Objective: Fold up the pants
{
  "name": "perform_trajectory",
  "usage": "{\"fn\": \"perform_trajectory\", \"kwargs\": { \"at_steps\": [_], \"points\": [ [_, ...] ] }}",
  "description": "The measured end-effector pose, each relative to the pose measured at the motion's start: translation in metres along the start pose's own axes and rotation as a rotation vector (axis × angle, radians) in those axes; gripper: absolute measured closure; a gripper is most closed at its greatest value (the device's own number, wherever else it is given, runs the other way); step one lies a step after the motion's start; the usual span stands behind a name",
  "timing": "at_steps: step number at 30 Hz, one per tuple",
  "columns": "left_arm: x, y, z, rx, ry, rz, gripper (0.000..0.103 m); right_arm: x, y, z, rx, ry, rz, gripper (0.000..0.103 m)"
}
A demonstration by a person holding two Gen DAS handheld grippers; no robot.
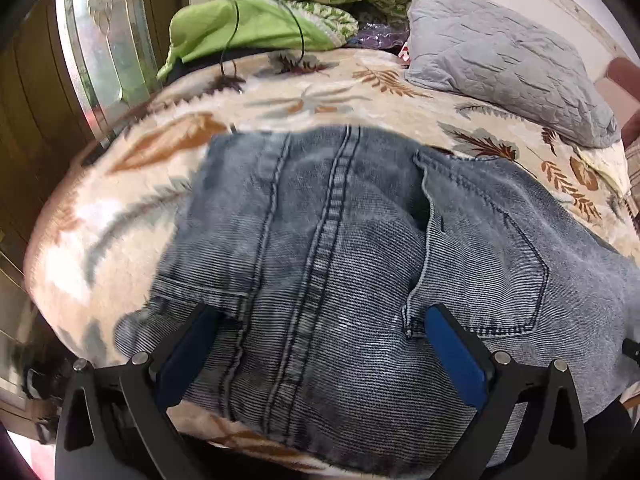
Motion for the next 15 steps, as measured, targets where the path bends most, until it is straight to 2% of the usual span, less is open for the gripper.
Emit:
{"fn": "perform_trajectory", "kwargs": {
  "at_steps": [1,7,11,15],
  "points": [
    [-0.012,-0.002,-0.002,0.002,0.041,-0.028,0.000,0.000,0.000,-0.001,-0.002,0.000,-0.006,0.016],
    [-0.089,-0.008,-0.017,-0.005,0.220,-0.082,0.000,0.002,-0.003,-0.001,-0.034,0.022,-0.027,0.008],
    [-0.130,-0.005,-0.025,-0.010,0.263,-0.082,0.000,0.002,-0.006,0.002,-0.033,0.030,-0.044,0.007],
    [-0.154,0.007,-0.024,0.015,0.281,-0.082,0.000,-0.010,-0.002,0.003,-0.041,0.052,-0.046,0.007]
  ]
}}
Point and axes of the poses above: each gripper's, at about its wrist camera, not at the fingertips, and x roughly the way its jaws point, y to its right, z to its underside, the point moved 7 cm from there along x, roughly the way its jaws point, and after that the axes turned 15 degrees about -y, right-handed, at the moved point
